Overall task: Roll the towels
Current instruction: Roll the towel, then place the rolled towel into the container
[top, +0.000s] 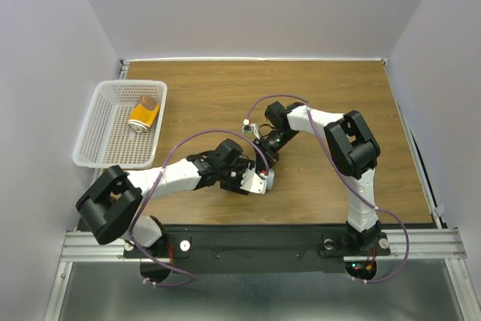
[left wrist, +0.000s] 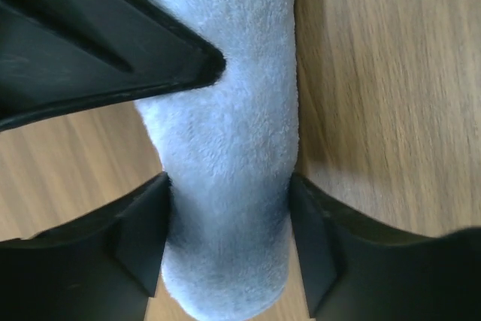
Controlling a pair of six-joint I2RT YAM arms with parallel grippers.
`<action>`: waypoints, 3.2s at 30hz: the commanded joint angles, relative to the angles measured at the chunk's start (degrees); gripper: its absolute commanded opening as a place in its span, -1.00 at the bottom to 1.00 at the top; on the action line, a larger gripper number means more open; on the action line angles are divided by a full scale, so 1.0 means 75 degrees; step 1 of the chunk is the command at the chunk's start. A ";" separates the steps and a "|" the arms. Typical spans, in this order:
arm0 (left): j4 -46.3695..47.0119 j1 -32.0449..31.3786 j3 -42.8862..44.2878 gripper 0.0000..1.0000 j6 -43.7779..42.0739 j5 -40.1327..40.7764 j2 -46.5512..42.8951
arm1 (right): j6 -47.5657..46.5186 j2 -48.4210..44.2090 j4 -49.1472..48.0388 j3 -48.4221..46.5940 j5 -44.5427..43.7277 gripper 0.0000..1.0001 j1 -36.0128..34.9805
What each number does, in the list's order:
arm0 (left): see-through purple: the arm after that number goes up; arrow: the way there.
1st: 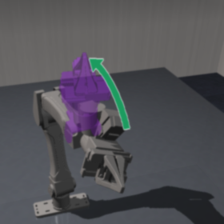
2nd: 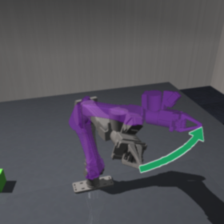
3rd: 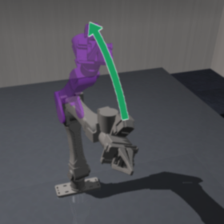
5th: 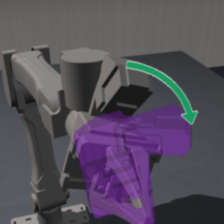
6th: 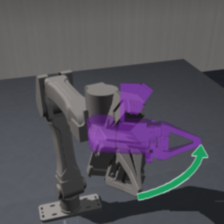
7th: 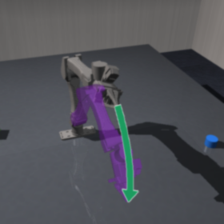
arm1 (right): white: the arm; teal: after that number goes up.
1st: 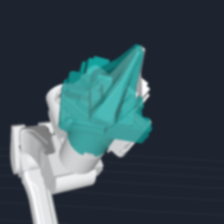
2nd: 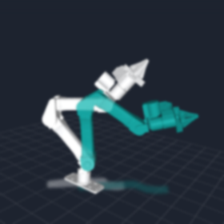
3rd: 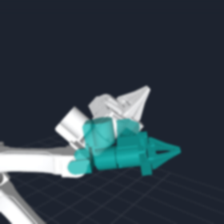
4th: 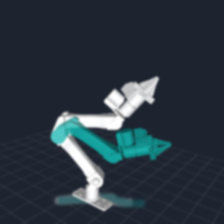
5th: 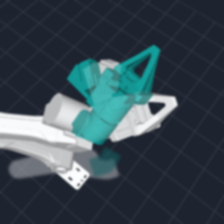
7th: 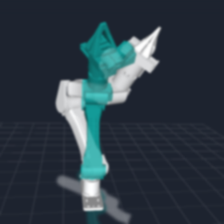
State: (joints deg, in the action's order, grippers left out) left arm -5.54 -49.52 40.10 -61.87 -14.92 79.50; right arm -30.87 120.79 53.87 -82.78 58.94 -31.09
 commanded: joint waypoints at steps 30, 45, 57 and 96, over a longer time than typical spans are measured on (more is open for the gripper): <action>-0.6209 0.2242 0.5291 -0.52 0.0141 -0.3354 0.4866 | 0.0695 -0.5792 -0.0713 0.1135 -0.2231 0.29 0.1779; -0.7136 0.2899 0.6525 -0.47 -0.0071 -0.3929 0.6005 | 0.1514 -0.5501 -0.4014 0.3127 -0.5608 0.46 -0.0975; -0.7042 0.2969 0.6572 -0.43 -0.0212 -0.4081 0.6028 | 0.2241 -0.4986 -0.5600 0.3796 -0.5421 0.50 -0.0964; -0.1466 0.2643 0.1806 0.97 0.0715 -0.1459 -0.0579 | 0.4678 -0.2407 -0.5355 0.3340 -0.1707 -0.99 0.0466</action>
State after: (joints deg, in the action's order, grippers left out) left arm -23.55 -25.30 58.43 -53.93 -33.26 80.12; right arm 1.45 100.16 9.47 -55.51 43.66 -28.14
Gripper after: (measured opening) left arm 0.985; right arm 0.098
